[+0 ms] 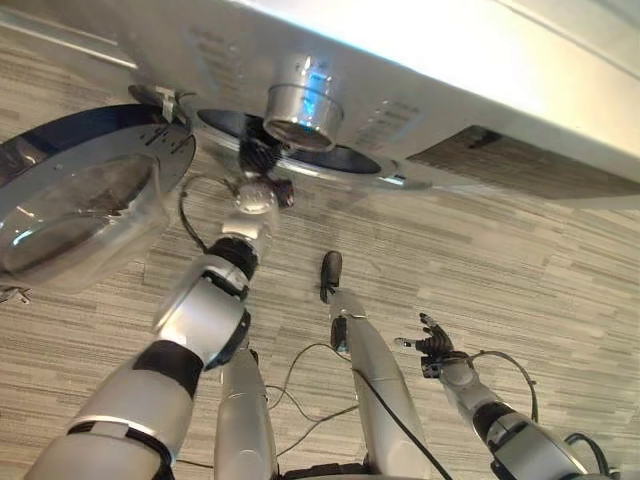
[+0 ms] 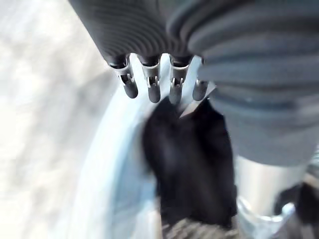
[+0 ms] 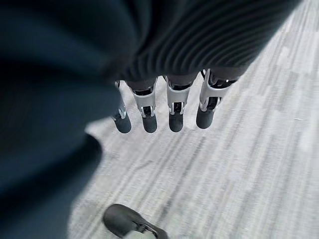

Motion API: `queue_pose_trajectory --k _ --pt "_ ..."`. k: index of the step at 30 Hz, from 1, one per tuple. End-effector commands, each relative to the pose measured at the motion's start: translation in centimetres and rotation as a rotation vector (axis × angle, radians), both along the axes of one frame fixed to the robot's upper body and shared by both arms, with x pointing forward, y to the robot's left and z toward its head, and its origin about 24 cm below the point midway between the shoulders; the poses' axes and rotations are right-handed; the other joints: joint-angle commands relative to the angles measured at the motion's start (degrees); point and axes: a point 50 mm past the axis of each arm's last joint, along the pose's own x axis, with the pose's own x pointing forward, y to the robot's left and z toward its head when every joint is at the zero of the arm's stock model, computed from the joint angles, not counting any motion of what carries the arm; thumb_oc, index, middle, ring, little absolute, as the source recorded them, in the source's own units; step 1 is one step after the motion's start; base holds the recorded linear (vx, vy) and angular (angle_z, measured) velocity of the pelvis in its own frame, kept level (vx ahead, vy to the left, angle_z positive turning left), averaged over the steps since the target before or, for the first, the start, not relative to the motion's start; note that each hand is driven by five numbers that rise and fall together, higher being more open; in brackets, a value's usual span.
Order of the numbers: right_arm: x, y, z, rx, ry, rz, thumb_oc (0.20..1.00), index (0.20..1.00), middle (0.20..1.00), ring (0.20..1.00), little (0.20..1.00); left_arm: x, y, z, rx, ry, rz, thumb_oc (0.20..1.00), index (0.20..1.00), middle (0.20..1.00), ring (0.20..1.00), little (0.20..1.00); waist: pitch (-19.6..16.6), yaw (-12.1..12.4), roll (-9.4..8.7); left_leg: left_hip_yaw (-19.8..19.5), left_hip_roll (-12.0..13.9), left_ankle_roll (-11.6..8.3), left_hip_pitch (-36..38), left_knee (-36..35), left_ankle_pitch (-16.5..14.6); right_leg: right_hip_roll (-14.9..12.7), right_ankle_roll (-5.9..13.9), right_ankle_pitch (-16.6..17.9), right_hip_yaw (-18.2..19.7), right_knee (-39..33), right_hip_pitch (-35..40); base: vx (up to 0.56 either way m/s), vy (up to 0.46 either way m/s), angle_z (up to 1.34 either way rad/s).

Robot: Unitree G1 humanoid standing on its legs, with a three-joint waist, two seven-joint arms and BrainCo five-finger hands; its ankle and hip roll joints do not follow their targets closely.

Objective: Grab the laundry basket,head to the washer,open it,put in the laundry and shut it.

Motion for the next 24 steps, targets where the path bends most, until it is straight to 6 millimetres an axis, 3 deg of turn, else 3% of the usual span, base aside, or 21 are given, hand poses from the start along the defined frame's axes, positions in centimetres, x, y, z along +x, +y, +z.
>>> queue_pose_trajectory --k 1,3,4,5,6,8,9,10,11,13,19,24 --pt "-0.9 -1.1 -0.4 -0.065 0.013 -0.032 1.0 1.0 1.0 1.0 1.0 -0.3 0.5 -1.0 0.016 -0.001 0.033 1.0 1.0 1.0 1.0 1.0 1.8 0.3 -0.2 -7.0 1.5 0.78 -0.2 -2.1 7.3 -3.1 5.85 -0.9 -0.5 -4.4 8.3 0.0 0.0 0.0" --pt "-0.4 -0.7 -0.1 -0.064 -0.005 -0.025 1.0 1.0 1.0 1.0 1.0 -2.1 1.4 -5.7 -0.01 0.096 0.051 1.0 1.0 1.0 1.0 1.0 2.1 1.1 0.33 -7.0 1.4 1.13 0.8 -2.1 7.1 -3.4 5.76 -1.1 -0.3 -3.8 9.0 0.0 0.004 -0.02" --pt "-0.5 -0.7 -0.1 -0.064 -0.004 -0.025 1.0 1.0 1.0 1.0 1.0 -2.1 1.4 -5.7 -0.01 0.096 0.051 1.0 1.0 1.0 1.0 1.0 2.1 1.1 0.31 -7.0 1.4 1.14 0.8 -2.1 7.1 -3.4 5.76 -1.1 -0.3 -3.8 9.0 0.0 0.0 0.0" --pt "-0.2 -0.4 0.0 -0.056 -0.012 -0.021 1.0 1.0 1.0 1.0 1.0 -4.1 1.7 -9.5 -0.03 0.184 0.054 1.0 1.0 1.0 1.0 1.0 2.3 2.2 1.15 -6.8 1.1 1.5 2.3 -2.1 6.8 -4.1 5.72 -1.2 -0.4 -3.3 10.4 0.0 0.0 0.0" --pt "-0.2 -0.4 0.0 -0.056 -0.012 -0.021 1.0 1.0 1.0 1.0 1.0 -4.1 1.7 -9.5 -0.03 0.184 0.054 1.0 1.0 1.0 1.0 1.0 2.3 2.2 1.15 -6.8 1.1 1.5 2.3 -2.1 6.8 -4.1 5.72 -1.2 -0.4 -3.3 10.4 0.0 0.011 0.04" --pt "-0.1 0.1 0.0 -0.042 -0.022 -0.016 1.0 1.0 1.0 1.0 1.0 -6.8 2.3 -13.8 -0.046 0.316 0.069 1.0 1.0 1.0 1.0 1.0 2.2 3.5 2.13 -6.9 0.8 1.72 4.1 -2.1 6.4 -5.0 5.77 -1.2 -0.6 -3.6 12.6 0.0 0.044 0.13" --pt "-0.2 0.4 -0.1 -0.034 -0.022 -0.009 1.0 1.0 1.0 1.0 1.0 -9.0 3.3 -16.7 -0.075 0.406 0.096 1.0 1.0 1.0 1.0 1.0 2.0 4.5 2.88 -7.0 0.5 1.96 6.0 -2.1 6.0 -5.6 5.8 -1.2 -0.7 -3.9 14.9 0.01 0.05 0.23" --pt "-0.2 0.4 -0.1 -0.034 -0.021 -0.009 1.0 1.0 1.0 1.0 1.0 -9.1 3.3 -16.8 -0.075 0.407 0.096 1.0 1.0 1.0 1.0 1.0 2.0 4.5 2.88 -7.0 0.5 1.96 6.1 -2.1 6.0 -5.5 5.8 -1.2 -0.7 -3.9 15.0 0.01 0.055 0.26" --pt "-0.3 0.4 -0.1 -0.035 -0.024 -0.014 1.0 1.0 1.0 1.0 1.0 -10.3 3.4 -18.2 -0.075 0.451 0.091 1.0 1.0 1.0 1.0 1.0 1.7 4.9 3.49 -7.0 0.4 2.1 7.1 -2.1 5.9 -5.9 5.83 -1.1 -0.8 -4.1 16.0 0.01 0.047 0.31" --pt "-1.3 0.0 -0.7 -0.044 0.007 -0.016 1.0 1.0 1.0 1.0 1.0 -14.1 4.9 -21.7 -0.068 0.583 0.127 1.0 1.0 1.0 1.0 1.0 0.0 6.4 5.19 -7.3 -0.3 2.39 10.3 -2.1 5.4 -6.9 5.93 -1.0 -1.3 -5.4 20.9 0.03 0.09 0.3" --pt "-4.9 -0.6 -2.9 -0.043 0.134 0.006 1.0 1.0 1.0 1.0 1.0 -20.3 6.6 -25.9 -0.014 0.762 0.109 1.0 1.0 1.0 1.0 1.0 -4.2 9.4 7.7 -8.2 -1.5 2.71 17.4 -2.1 4.5 -8.9 6.09 0.0 -4.0 -10.8 31.7 0.03 0.041 0.24" --pt "-6.9 -0.8 -3.9 -0.038 0.2 0.045 1.0 1.0 1.0 1.0 1.0 -23.3 7.7 -27.1 0.045 0.813 0.079 1.0 1.0 1.0 1.0 1.0 -8.2 11.5 8.4 -9.3 -2.6 2.65 22.2 -2.1 3.7 -10.3 6.96 2.3 -6.4 -17.0 39.7 0.0 0.005 0.04"
